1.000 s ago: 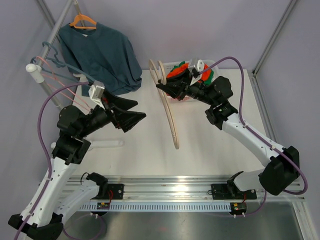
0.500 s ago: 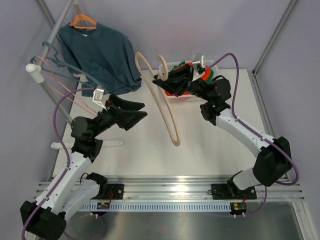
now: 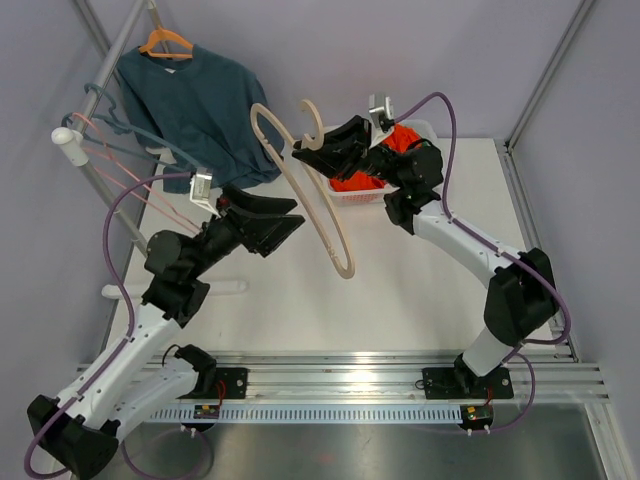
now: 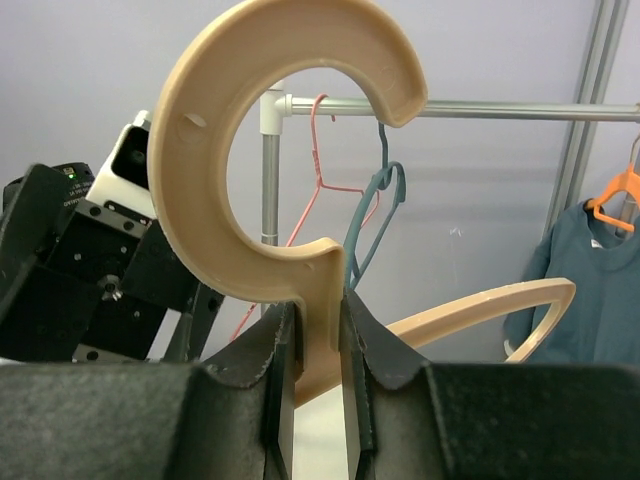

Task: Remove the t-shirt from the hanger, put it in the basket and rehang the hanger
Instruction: Pass the hanger from the right arm to the left, then pass the hanger from the left arm to the right

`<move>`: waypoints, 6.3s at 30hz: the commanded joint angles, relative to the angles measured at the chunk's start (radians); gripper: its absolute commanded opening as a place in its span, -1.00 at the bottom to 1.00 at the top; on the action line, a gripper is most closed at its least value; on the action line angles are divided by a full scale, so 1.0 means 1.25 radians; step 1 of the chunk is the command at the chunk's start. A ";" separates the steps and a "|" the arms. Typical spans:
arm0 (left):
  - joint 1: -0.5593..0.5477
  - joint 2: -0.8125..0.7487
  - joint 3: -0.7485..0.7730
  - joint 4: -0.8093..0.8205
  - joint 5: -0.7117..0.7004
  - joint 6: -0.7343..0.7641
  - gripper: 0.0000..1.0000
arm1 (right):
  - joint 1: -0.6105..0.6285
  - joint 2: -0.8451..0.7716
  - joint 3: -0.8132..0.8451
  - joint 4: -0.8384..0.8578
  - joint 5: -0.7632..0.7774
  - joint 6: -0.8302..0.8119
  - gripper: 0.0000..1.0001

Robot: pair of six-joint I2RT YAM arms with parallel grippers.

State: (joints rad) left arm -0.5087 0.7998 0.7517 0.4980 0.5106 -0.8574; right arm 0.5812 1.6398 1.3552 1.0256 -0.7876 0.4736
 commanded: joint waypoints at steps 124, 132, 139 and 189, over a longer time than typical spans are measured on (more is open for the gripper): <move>-0.197 0.066 0.123 -0.363 -0.585 -0.014 -1.00 | 0.070 0.279 0.290 -0.023 -0.018 -0.097 -0.04; -0.196 0.066 0.124 -0.364 -0.590 -0.015 -1.00 | 0.070 0.274 0.284 -0.025 -0.023 -0.103 0.25; -0.196 0.061 0.118 -0.348 -0.605 -0.014 -1.00 | 0.070 0.264 0.276 -0.030 -0.023 -0.111 0.46; -0.196 0.028 0.074 -0.257 -0.690 0.011 -1.00 | 0.048 0.218 0.225 -0.023 -0.014 -0.082 0.99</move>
State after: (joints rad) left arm -0.7525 0.8627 0.8349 0.0639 -0.3115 -0.8642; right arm 0.6430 1.9621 1.6337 0.9604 -0.8009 0.3523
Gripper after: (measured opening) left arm 0.199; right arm 0.993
